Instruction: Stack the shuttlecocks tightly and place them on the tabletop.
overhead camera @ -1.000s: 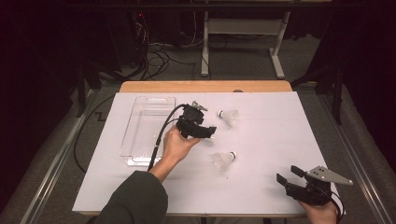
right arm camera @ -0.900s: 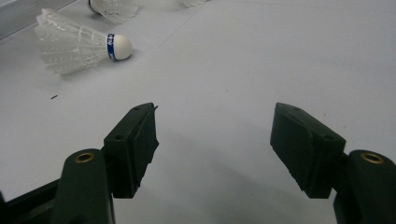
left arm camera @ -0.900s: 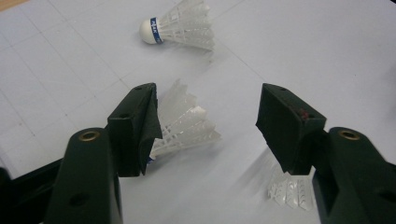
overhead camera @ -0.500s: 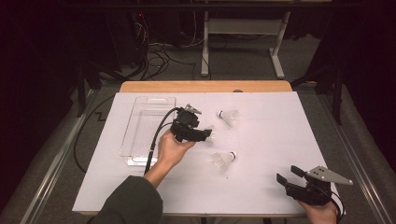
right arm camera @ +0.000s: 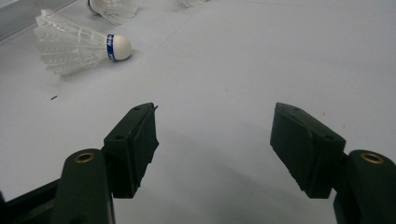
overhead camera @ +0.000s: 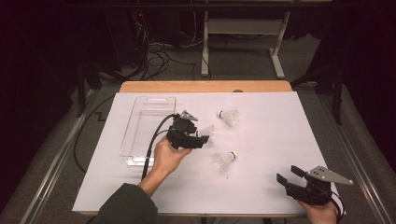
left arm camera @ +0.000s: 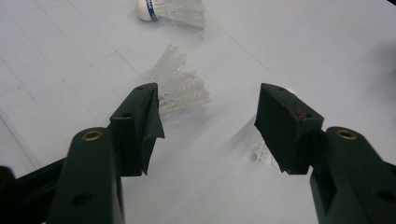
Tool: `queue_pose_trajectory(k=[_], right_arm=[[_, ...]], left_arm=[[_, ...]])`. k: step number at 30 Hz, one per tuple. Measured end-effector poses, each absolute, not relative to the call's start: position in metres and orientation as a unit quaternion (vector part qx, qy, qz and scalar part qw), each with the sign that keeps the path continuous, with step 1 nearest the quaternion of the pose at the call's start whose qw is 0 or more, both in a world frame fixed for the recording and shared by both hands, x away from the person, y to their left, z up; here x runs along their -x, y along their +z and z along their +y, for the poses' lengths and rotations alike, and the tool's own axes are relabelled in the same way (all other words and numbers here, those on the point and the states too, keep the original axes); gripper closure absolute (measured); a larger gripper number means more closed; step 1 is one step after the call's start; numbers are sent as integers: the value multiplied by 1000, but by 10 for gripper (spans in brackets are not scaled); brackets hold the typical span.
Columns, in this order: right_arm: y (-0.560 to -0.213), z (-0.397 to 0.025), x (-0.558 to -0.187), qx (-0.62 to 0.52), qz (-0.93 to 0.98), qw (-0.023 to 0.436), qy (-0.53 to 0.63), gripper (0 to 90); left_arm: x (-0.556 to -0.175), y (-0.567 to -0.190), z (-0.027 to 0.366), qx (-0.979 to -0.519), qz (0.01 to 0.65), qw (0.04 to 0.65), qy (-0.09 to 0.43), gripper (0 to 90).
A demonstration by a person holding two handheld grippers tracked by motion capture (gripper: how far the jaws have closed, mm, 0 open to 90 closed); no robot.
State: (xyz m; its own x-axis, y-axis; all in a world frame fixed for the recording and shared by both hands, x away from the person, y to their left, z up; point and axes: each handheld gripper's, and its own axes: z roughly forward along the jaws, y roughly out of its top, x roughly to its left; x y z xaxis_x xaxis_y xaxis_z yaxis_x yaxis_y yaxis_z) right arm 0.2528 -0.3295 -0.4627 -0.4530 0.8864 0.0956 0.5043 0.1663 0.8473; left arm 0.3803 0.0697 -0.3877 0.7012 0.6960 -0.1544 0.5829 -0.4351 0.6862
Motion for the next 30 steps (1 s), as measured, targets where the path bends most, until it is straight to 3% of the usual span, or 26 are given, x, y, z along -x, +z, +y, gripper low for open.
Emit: queue_pose_trajectory(k=[30], right_arm=[[-463, -329, -253, -476, 732, 219, 436, 323]], left_arm=[[-353, -401, 87, -841, 382, 376, 68, 403]])
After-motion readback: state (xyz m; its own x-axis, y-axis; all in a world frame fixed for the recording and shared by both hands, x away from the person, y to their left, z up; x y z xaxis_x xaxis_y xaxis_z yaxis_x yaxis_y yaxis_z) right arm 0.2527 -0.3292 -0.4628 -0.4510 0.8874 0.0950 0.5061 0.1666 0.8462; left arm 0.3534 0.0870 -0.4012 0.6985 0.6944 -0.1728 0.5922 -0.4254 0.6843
